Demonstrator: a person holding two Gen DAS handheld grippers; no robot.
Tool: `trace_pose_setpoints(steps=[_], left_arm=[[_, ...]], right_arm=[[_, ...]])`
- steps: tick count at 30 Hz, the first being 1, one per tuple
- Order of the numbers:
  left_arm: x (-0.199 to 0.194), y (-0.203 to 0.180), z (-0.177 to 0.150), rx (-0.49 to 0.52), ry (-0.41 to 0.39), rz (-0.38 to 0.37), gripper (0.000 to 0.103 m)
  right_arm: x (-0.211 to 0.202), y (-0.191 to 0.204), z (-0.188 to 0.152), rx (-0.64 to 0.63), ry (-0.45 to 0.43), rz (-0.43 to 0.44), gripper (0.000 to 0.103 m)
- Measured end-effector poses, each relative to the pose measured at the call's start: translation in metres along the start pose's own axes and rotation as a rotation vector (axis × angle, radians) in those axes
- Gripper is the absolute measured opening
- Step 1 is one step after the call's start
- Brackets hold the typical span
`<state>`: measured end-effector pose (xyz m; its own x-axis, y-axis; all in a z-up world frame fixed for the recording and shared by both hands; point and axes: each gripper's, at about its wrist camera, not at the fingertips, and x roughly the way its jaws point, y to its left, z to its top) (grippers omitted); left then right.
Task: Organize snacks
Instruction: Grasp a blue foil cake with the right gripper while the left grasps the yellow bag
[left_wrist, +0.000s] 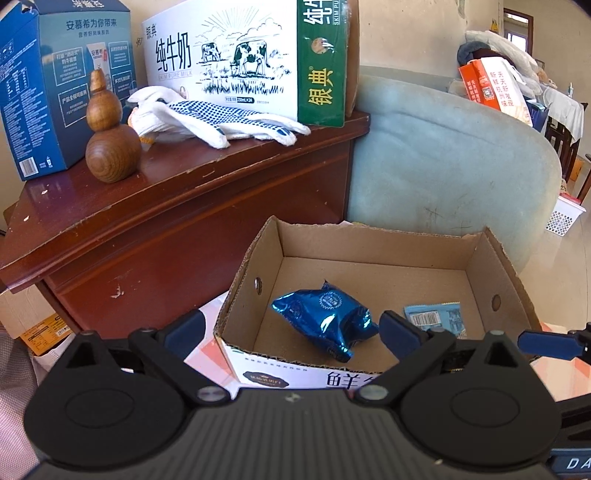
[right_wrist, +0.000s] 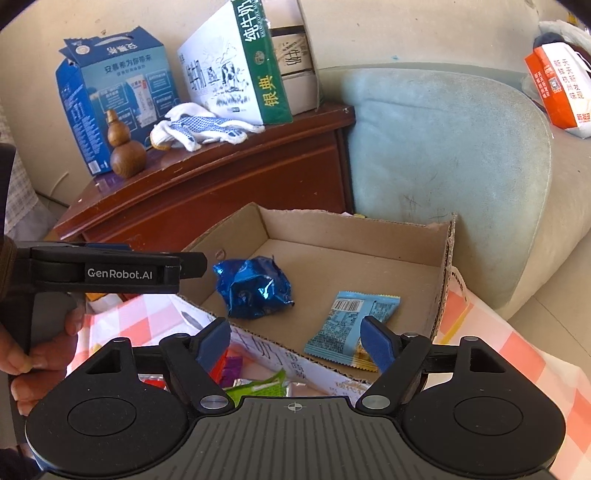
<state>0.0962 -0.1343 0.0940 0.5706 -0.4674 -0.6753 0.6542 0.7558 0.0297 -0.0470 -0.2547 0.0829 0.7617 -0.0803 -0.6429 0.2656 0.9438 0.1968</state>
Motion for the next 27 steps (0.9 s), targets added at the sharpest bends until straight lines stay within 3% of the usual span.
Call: trace_pose_setpoints(steps=[16,27], left_arm=[[-0.032,0.037,-0.052,0.011,0.096,0.062,0.100],[-0.037,0.064,-0.087,-0.038,0.188,0.034,0.100]], right_arm=[[-0.015,0.012,-0.031,0.011,0.094,0.021,0.081],[-0.030,0.014,-0.054,0.042,0.185,0.061,0.084]])
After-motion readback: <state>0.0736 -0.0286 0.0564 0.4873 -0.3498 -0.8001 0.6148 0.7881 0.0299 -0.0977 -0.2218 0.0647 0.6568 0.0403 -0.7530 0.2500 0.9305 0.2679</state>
